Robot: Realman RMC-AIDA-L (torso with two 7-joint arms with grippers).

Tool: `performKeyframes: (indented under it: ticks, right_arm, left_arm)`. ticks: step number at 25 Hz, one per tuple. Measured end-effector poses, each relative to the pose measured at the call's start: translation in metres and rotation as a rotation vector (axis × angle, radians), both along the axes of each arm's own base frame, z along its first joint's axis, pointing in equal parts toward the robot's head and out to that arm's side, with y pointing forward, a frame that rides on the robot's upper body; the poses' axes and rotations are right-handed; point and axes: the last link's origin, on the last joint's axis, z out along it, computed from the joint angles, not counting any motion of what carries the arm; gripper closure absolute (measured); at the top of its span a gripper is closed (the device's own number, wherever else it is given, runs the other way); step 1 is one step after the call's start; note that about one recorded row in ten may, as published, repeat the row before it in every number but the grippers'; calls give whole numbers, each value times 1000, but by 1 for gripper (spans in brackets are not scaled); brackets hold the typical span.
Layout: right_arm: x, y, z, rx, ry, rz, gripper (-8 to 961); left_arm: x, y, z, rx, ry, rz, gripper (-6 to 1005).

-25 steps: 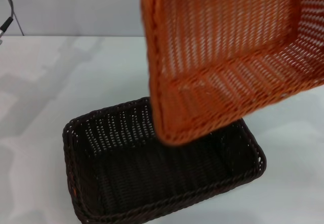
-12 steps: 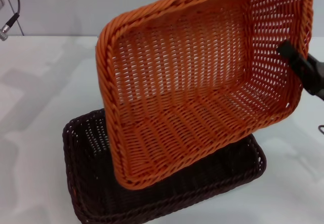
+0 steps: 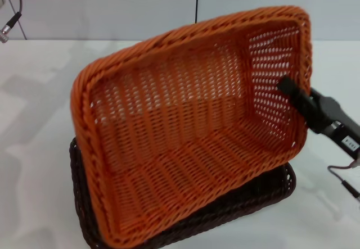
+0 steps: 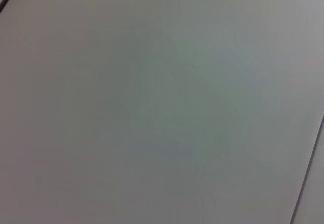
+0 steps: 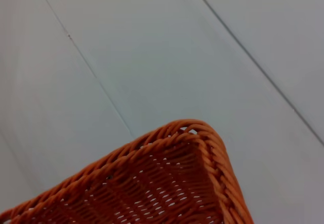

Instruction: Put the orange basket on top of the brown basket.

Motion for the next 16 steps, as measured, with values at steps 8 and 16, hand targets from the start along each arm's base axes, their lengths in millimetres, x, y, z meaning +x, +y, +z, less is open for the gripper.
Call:
performKeyframes:
  ticks: [8, 16]
  right_arm:
    - [9, -5, -16, -59, -48, -65, 799]
    - [15, -5, -17, -70, -66, -91, 661]
  left_arm:
    - [-1, -1, 0, -1, -2, 1, 136]
    - [-1, -1, 0, -1, -2, 2, 136]
